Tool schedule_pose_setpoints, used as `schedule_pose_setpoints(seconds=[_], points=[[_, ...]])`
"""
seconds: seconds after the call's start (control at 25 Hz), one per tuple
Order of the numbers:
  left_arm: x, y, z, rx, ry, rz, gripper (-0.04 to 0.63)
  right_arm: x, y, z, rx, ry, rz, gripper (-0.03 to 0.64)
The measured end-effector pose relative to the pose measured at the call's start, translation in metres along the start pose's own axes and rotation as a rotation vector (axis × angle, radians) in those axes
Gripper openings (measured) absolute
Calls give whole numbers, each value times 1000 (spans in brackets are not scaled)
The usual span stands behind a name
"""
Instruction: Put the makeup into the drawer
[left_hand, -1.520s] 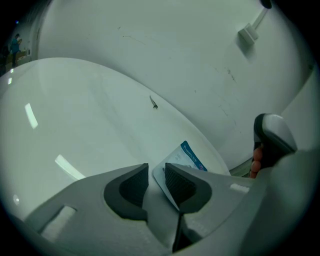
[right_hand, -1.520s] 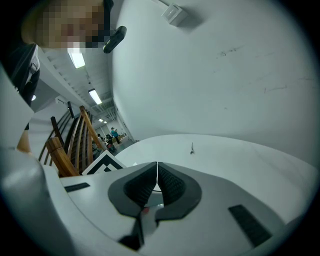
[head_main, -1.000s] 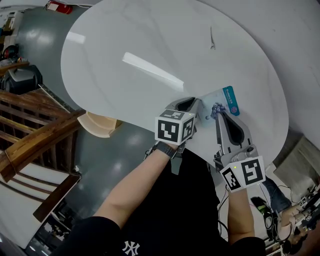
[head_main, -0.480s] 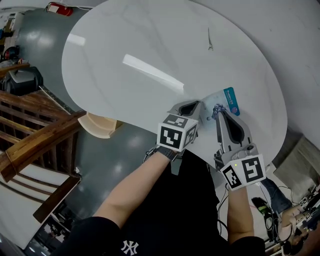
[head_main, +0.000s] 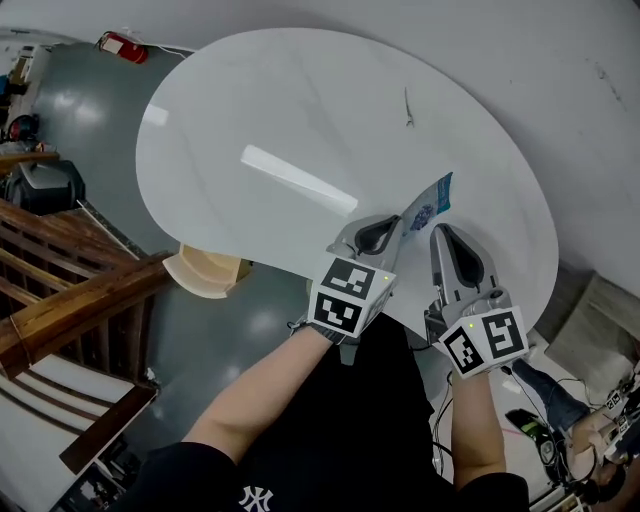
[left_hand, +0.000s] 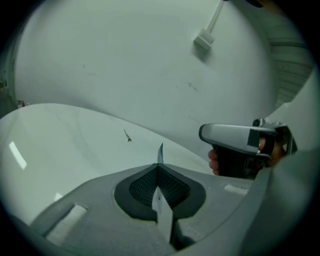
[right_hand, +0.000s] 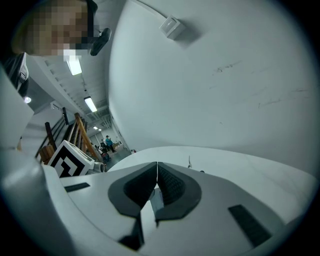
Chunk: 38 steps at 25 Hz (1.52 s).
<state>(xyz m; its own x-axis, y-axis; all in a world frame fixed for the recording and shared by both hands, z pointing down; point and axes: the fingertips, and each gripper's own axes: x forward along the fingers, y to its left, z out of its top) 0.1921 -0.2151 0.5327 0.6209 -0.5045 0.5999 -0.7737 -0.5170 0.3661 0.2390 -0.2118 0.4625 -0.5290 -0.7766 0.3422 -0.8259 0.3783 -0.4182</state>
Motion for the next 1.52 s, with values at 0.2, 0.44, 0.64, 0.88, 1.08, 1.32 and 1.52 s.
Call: schedule_pose_setpoints(seconds=[0.2,0.44,0.64,0.88,1.08,1.32,1.52], points=[[-31,-7,23,69,-48,-5,9,-5,23,16,-13,-41,-9,16],[-85,2,50,80,-123,28,9,-3,65,41,-58,-74,29,15],[-132,19,65,44,-192,69,9,9,106,47,-106,-73,93,15],[-186,43,74,23,-261,130,9,27,161,48,-146,-50,163,15],[-238,69,74,-21,-317,195,9,42,217,47,-195,-27,241,15],[-291,114,60,-75,-374,287,9,71,277,30,-234,9,331,15],[-329,140,43,-116,-409,360,9,85,318,15,-263,35,401,15]])
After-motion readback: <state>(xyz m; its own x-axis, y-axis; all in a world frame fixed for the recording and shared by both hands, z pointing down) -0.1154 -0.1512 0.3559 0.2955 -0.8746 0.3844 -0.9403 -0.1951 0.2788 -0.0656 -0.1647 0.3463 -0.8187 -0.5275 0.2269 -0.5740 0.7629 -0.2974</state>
